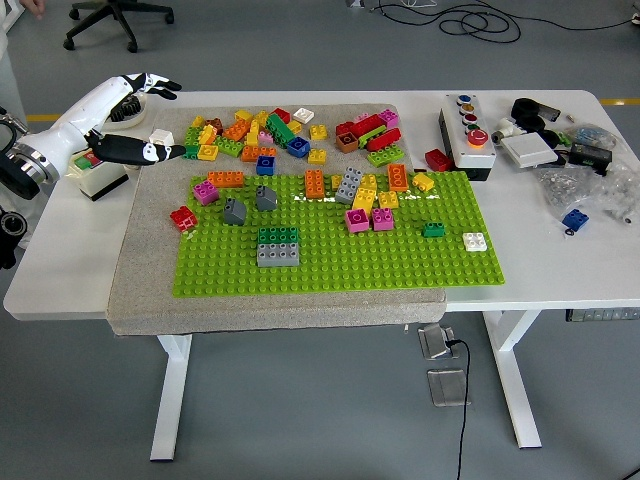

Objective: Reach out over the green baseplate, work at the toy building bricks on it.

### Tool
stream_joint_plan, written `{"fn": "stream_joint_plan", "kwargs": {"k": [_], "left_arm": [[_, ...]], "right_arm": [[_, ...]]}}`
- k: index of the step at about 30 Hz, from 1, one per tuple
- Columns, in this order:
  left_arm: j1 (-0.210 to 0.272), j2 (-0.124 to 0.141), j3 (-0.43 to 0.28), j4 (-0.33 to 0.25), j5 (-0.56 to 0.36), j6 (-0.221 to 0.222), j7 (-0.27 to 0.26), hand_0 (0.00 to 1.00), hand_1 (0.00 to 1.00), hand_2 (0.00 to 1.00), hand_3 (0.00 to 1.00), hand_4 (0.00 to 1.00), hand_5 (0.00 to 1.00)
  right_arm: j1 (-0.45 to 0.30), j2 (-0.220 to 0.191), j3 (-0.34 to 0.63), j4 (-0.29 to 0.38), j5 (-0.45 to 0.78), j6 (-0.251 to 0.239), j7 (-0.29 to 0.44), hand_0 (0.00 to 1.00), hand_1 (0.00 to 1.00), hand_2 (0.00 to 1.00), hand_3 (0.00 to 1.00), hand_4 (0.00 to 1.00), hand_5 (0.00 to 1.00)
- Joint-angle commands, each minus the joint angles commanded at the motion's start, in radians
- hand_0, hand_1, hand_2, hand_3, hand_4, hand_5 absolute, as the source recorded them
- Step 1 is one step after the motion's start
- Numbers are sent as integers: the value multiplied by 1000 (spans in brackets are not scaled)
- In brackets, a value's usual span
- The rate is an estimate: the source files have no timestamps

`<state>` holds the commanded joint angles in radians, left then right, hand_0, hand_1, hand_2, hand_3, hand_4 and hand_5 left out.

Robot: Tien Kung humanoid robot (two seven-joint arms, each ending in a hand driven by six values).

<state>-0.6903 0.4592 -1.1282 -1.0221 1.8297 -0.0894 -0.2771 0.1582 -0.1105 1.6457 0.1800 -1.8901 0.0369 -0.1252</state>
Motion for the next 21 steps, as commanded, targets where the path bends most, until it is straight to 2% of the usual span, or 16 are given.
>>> {"fn": "stream_joint_plan", "kwargs": {"k": [4,5,10,11,16,17,21], "left_arm": [[-9,-6,9,9,75,16,-6,932,897,843,870,936,124],[-13,-9,13,13,90,23,-9,917,900,852,866,768,2],[-36,-24,32,44,138,71,-27,917,900,852,866,768,2],[-37,-25,32,48,135,76,-30,815,820,775,804,644,2],[-43,-32,39,67,126,106,-46,815,820,775,804,644,2],[-44,-33,40,70,127,113,-48,746,773,674,693,441,2],[-49,-38,42,80,130,118,-50,746,773,674,693,441,2]], "right_arm": [[0,0,-1,0,-1,1,0,740,644,681,620,805,525],[1,1,-2,0,-1,1,0,740,644,681,621,805,525],[4,0,-7,0,-1,2,1,740,644,681,621,805,525],[4,0,-7,0,-1,2,1,739,644,681,620,804,525],[2,0,-8,0,-3,3,0,739,644,681,620,804,525],[2,1,-8,0,-3,3,-1,740,644,681,620,803,524],[1,1,-8,0,-4,3,-1,740,644,681,620,803,524]]}}
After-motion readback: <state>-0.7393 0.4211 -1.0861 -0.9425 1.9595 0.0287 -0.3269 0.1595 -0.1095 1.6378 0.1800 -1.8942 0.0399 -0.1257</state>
